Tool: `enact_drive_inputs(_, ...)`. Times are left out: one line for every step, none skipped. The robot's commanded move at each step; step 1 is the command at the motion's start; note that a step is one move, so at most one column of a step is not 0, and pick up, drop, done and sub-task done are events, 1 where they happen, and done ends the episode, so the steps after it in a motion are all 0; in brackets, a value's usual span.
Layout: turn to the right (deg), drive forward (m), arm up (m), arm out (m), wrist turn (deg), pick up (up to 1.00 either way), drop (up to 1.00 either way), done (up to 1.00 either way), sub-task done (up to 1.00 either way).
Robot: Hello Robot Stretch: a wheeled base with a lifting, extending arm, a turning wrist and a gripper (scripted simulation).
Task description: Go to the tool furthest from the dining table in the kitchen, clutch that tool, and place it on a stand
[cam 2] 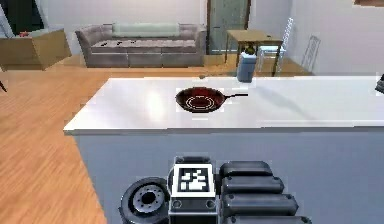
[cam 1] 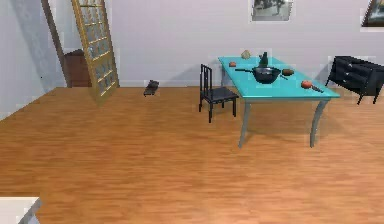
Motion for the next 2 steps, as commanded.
enact_drive_inputs(0.0,0.65,0.00,0.00,0.0,0.00,0.00,0.00,0.00)
enact_drive_inputs(-42.0,0.00,0.00,0.00,0.0,0.00,0.00,0.00,0.00)
